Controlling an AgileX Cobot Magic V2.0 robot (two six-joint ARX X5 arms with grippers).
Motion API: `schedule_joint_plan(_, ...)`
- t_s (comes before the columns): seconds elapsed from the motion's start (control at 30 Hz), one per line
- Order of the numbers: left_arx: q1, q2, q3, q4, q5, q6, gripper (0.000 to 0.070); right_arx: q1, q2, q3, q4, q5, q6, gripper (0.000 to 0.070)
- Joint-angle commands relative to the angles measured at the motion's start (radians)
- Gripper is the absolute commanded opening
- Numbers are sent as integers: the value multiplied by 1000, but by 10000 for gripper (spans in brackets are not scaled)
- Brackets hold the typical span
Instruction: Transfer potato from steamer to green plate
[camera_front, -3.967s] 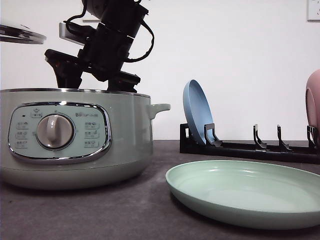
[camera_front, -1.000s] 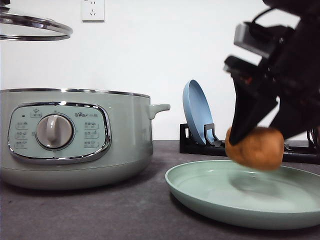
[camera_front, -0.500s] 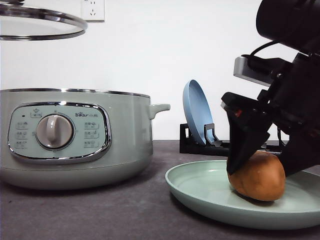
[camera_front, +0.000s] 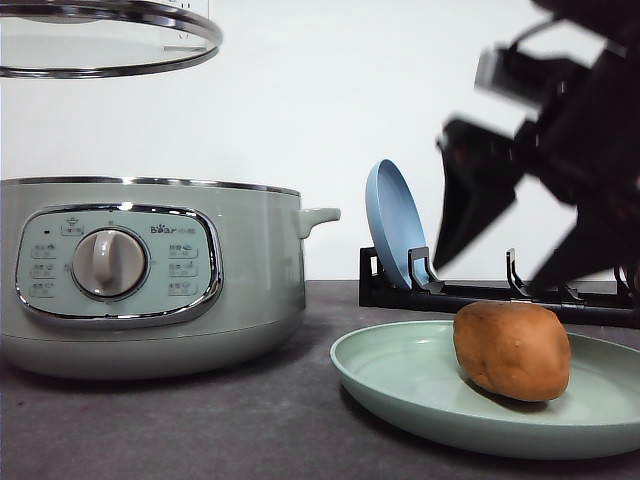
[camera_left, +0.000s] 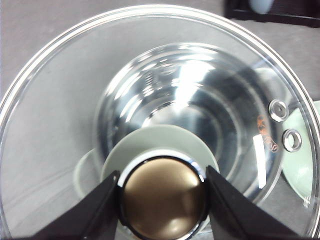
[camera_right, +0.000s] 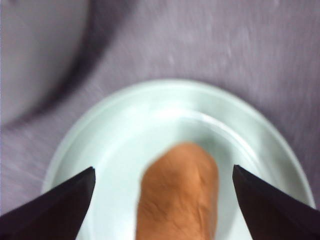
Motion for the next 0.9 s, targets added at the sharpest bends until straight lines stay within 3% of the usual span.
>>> schedule_joint_plan(0.0, -15, 24, 28, 36, 3, -2, 1, 8, -21, 25, 3, 5, 2, 553)
schedule_joint_plan(0.33, -89, 165, 28, 72, 3, -2, 1, 8, -175, 48, -39, 15, -20, 553)
schedule_joint_plan(0.87, -94, 306, 28, 121, 3, 3, 1, 8, -239, 48, -76, 51, -43, 553)
